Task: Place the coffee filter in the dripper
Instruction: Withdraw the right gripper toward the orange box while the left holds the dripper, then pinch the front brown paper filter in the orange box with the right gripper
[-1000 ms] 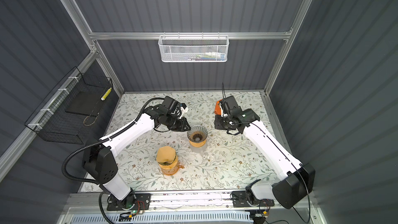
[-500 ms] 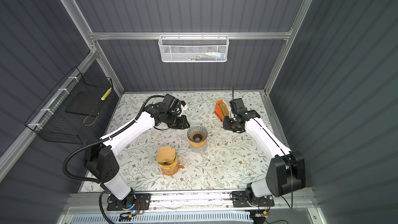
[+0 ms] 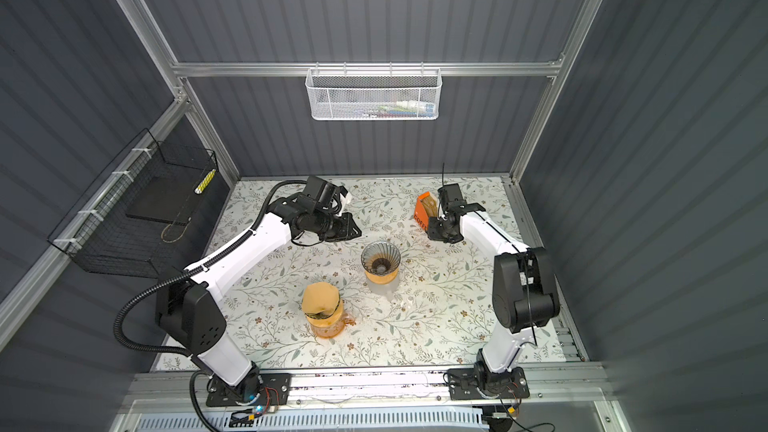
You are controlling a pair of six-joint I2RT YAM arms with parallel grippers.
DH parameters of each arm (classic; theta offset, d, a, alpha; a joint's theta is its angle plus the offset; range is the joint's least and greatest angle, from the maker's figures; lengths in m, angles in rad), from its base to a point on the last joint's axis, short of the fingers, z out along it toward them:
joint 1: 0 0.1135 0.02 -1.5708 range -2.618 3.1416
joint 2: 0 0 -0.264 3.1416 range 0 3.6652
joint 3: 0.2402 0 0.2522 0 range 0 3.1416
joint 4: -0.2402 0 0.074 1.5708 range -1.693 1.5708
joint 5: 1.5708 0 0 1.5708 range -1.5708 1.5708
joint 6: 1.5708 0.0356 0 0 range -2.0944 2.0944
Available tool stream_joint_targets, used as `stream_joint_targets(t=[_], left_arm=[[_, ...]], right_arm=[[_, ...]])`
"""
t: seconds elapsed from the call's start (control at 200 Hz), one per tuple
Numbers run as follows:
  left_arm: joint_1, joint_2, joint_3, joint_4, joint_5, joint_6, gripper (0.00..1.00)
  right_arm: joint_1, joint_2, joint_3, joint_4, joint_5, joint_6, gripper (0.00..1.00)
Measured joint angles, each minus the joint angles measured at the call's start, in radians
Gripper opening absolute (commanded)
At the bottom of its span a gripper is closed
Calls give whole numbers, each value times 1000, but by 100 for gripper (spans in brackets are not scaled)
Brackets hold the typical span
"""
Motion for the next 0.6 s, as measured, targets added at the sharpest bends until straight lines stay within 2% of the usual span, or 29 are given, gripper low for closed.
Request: stream_joint_targets(t=[0.19, 0.6], left_arm=[[47, 0, -17, 15, 20, -24, 21], [50, 0, -18, 26, 32, -31, 21]], right_arm=[[-1, 65, 64, 21, 7, -24, 20], [-1, 171, 137, 31, 11, -46, 19]])
